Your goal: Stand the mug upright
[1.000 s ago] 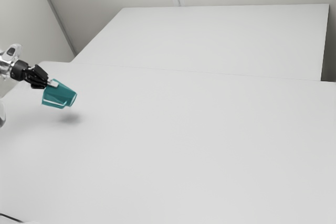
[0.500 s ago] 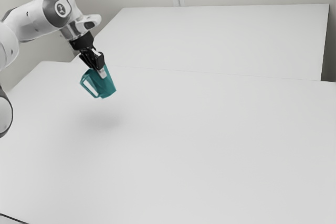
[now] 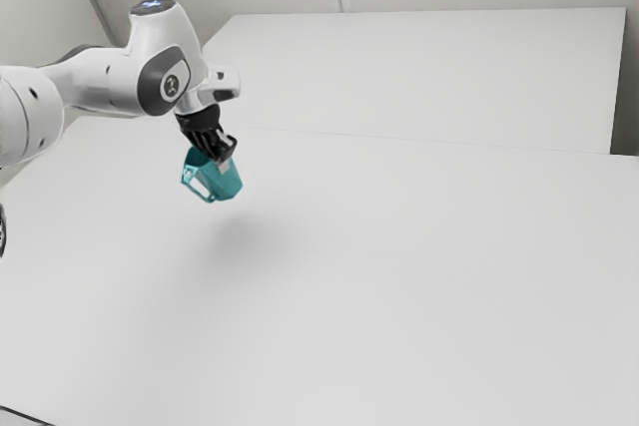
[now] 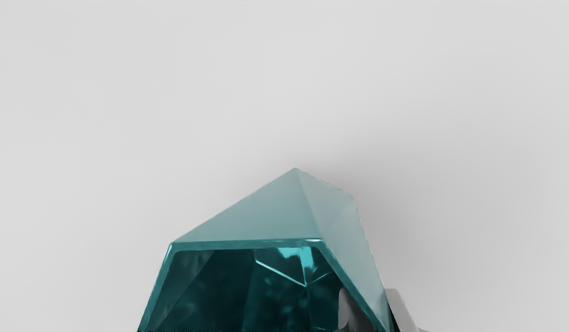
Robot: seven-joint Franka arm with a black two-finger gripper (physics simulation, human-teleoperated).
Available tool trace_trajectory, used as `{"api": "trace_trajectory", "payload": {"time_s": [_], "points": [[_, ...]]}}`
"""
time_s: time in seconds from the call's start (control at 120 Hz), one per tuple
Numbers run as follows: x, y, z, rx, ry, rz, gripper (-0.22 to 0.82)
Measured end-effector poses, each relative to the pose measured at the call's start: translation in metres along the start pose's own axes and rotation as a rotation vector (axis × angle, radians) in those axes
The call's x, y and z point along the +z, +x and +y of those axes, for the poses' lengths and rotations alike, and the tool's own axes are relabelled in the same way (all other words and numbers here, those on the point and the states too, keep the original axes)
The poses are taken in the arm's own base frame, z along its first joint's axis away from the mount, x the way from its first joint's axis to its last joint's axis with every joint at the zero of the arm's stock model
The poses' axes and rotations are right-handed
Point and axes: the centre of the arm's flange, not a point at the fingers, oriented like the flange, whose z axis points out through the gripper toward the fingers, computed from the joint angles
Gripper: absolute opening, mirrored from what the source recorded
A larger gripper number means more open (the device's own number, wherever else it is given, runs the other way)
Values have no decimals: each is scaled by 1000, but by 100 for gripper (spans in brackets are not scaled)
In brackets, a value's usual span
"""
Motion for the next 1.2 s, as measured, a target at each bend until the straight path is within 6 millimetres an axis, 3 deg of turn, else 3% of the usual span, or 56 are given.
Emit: {"api": "trace_trajectory", "payload": {"time_s": [0.383, 0.608, 0.667, 0.775, 0.875, 1.008, 1.2], "points": [[66, 11, 5, -80, 3, -68, -18], [81, 12, 7, -116, -2, -91, -17], [81, 12, 7, -124, -4, -91, -14], [81, 12, 7, -135, -10, -91, 5], [75, 13, 8, -140, -12, -83, 23], [47, 15, 12, -145, -15, -47, 41], [-29, 23, 8, -184, -57, -3, 52]]}}
